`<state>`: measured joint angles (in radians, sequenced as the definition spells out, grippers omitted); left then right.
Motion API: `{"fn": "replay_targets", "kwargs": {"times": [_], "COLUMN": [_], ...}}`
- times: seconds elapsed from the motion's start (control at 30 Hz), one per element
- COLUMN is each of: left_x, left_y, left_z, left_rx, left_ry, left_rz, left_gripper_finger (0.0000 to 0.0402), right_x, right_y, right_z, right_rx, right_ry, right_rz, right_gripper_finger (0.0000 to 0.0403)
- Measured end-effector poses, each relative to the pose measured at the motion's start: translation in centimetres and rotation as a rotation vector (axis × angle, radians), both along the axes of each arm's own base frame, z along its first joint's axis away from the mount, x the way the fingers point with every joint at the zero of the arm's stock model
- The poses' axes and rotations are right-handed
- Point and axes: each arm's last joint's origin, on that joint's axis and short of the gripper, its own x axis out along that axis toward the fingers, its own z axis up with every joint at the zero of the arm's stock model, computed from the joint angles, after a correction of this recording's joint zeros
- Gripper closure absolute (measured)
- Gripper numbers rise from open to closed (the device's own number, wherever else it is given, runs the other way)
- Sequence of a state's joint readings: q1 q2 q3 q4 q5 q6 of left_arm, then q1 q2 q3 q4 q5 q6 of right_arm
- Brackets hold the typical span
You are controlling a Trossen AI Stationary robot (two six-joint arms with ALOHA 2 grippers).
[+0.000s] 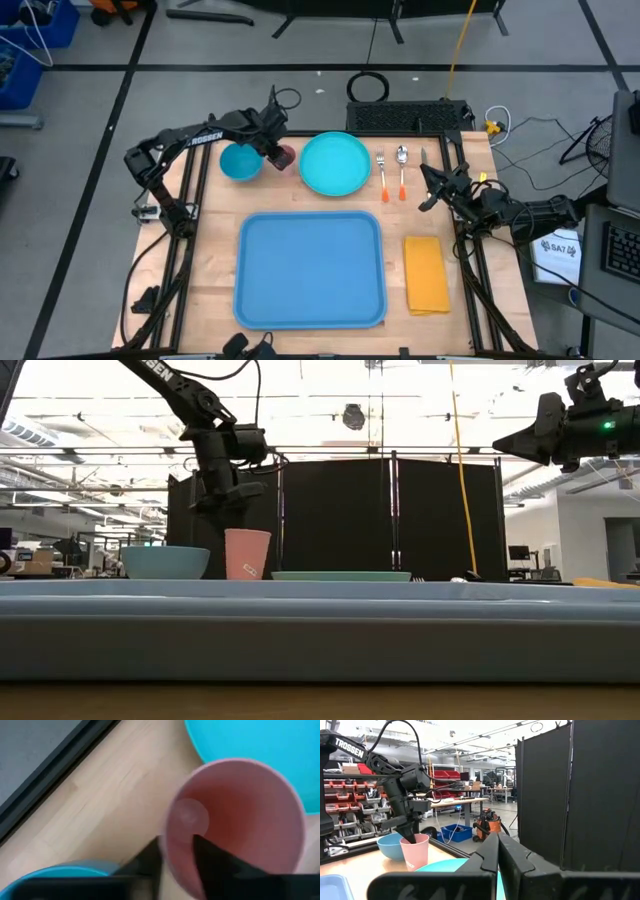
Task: Set up tray
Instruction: Put the pink cup to the top left on the blue serving tray
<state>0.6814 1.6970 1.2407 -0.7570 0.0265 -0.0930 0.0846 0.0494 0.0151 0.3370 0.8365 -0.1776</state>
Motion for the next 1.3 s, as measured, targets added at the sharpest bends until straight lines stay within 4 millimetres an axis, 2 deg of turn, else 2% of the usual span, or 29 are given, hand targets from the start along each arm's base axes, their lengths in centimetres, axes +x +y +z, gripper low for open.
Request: {"fn": "replay_targets", "kwargs": {"times": [0.07, 0.1, 0.27, 0.37, 0.47, 0.57, 0.73, 0.87, 1.0, 1.13, 1.3], "left_x": [0.2, 0.2, 0.3, 0.2, -0.2, -0.7, -2.4, -2.9, -3.3, -3.7, -4.6], "left_y": [-0.2, -0.2, -1.1, -2.7, -5.1, -8.4, -14.2, -18.5, -21.4, -22.8, -22.7], "left_z": [0.0, 0.1, 1.3, 3.0, 5.2, 7.0, 8.3, 8.3, 7.8, 5.5, 2.7], "left_rx": [0.006, 0.01, 0.071, 0.097, 0.098, 0.057, -0.022, -0.049, -0.043, -0.062, -0.078], "left_ry": [0.0, -0.002, 0.004, -0.029, -0.085, -0.113, -0.011, 0.071, 0.104, 0.156, 0.168], "left_rz": [-0.017, -0.021, -0.043, -0.078, -0.133, -0.185, -0.177, -0.161, -0.137, -0.108, -0.066], "left_gripper_finger": [0.0371, 0.0384, 0.0395, 0.0397, 0.0398, 0.0398, 0.0399, 0.0399, 0.0399, 0.0399, 0.04], "right_x": [0.0, 0.0, 0.0, 0.0, 0.0, 0.0, 0.0, 0.0, 0.0, 0.0, 0.0], "right_y": [0.0, 0.0, 0.0, 0.0, 0.0, 0.0, 0.0, 0.0, 0.0, 0.0, 0.0], "right_z": [0.0, 0.0, -0.1, -0.1, -0.1, -0.1, -0.1, 0.0, 0.0, 0.0, 0.0], "right_rx": [0.0, -0.001, -0.002, -0.002, -0.002, -0.002, -0.002, -0.001, 0.002, 0.015, 0.032], "right_ry": [0.0, 0.001, 0.009, 0.009, 0.009, 0.009, 0.008, 0.006, 0.001, -0.012, -0.03], "right_rz": [0.0, 0.0, 0.0, 0.0, -0.001, 0.0, -0.001, 0.0, 0.001, 0.004, 0.012], "right_gripper_finger": [0.0403, 0.0403, 0.0403, 0.0403, 0.0403, 0.0403, 0.0403, 0.0403, 0.0403, 0.0403, 0.0403]}}
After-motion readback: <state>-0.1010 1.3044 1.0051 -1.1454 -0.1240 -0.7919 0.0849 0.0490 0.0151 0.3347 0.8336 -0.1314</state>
